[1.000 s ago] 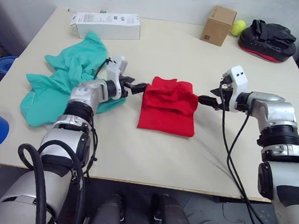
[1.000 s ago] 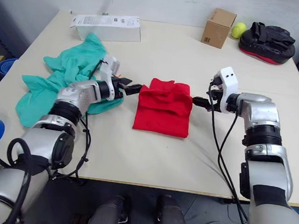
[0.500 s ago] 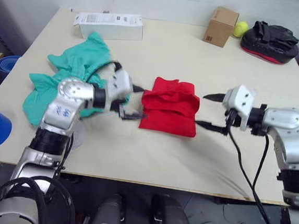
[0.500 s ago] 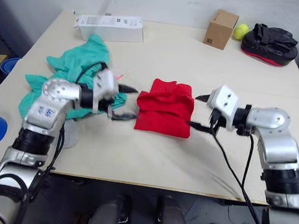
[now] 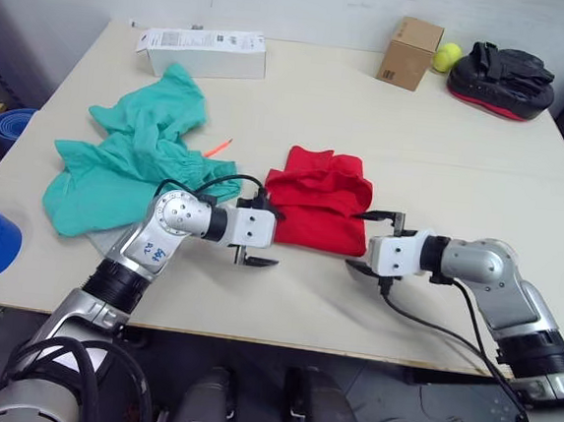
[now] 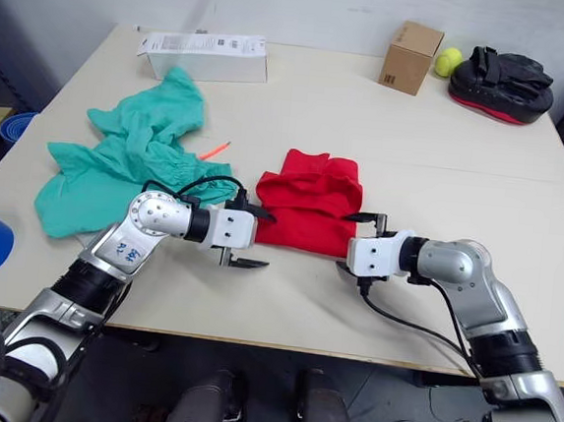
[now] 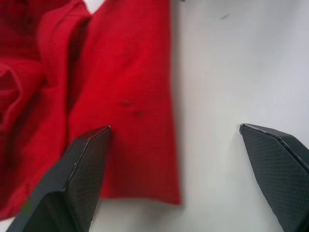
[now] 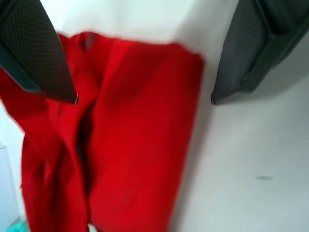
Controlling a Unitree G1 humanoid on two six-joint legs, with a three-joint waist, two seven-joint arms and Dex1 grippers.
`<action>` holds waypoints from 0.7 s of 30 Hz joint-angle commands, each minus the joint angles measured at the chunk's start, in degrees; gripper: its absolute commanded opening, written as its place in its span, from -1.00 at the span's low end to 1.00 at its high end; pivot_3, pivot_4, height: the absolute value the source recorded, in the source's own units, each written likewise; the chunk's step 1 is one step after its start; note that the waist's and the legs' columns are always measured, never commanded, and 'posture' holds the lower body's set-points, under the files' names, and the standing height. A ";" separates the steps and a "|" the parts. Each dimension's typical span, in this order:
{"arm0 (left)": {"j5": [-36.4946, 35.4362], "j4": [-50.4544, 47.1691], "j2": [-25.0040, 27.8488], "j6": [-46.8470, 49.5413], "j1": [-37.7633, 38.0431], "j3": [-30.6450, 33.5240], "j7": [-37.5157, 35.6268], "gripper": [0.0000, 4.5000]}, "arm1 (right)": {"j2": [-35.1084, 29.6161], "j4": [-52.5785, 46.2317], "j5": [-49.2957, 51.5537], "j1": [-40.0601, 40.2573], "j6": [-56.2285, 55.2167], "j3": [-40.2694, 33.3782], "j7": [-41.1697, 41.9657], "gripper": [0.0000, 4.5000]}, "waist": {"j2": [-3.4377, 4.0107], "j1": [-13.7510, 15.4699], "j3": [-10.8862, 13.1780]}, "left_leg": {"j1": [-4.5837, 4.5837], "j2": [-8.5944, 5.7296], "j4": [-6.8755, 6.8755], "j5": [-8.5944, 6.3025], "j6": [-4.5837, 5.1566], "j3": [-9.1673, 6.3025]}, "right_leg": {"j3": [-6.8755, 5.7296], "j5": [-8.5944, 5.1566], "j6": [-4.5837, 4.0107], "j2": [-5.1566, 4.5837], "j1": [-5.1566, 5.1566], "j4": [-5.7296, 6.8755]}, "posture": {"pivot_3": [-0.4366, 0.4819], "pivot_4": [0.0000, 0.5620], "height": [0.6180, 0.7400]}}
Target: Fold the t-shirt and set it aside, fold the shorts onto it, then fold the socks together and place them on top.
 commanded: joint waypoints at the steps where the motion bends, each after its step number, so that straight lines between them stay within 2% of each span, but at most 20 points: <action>1: 1.98 3.68 -0.70 -1.47 -1.02 0.22 2.55 0.47 | 0.22 2.51 -1.79 -0.30 -2.38 0.84 -1.80 0.47 | 0.00 0.02 0.00 | 0.05 0.00 -0.02 0.00 0.00 0.00 | 0.00 0.00 0.00 0.00 0.05 -0.01 | -0.05 -0.47 1.00; 10: 0.06 3.42 -0.05 -1.46 0.16 0.77 0.01 -0.80 | -1.20 1.81 1.12 -0.18 -3.70 1.14 0.81 -0.93 | 0.00 -0.05 0.00 | 0.21 0.01 -0.06 0.00 -0.01 0.03 | 0.02 0.00 0.00 -0.01 0.15 0.04 | -0.05 -0.47 1.00; 12: -2.51 0.56 0.52 0.48 1.20 1.61 -2.47 -0.97 | -2.18 -0.48 4.30 0.72 -3.25 0.86 3.96 -1.00 | 0.00 -0.05 0.00 | 0.21 0.01 -0.08 0.00 -0.02 0.03 | 0.02 0.00 0.00 -0.01 0.14 0.04 | -0.05 -0.47 1.00; 18: -15.72 -18.75 7.57 15.48 9.30 4.77 -14.74 -0.97 | -7.74 -11.04 14.24 7.53 -1.66 -0.33 12.54 -1.00 | 0.00 -0.06 0.00 | 0.15 0.07 -0.17 -0.04 -0.09 -0.04 | -0.02 -0.06 -0.06 0.02 0.10 0.00 | -0.05 -0.47 1.00; 21: -18.90 -26.89 11.43 20.53 13.97 5.63 -16.54 -0.97 | -10.58 -15.93 17.42 12.23 -1.21 -1.22 14.57 -1.00 | 0.01 -0.01 0.01 | 0.18 0.07 -0.15 -0.04 -0.09 -0.10 | -0.03 -0.08 -0.09 0.00 0.15 -0.01 | -0.05 -0.47 1.00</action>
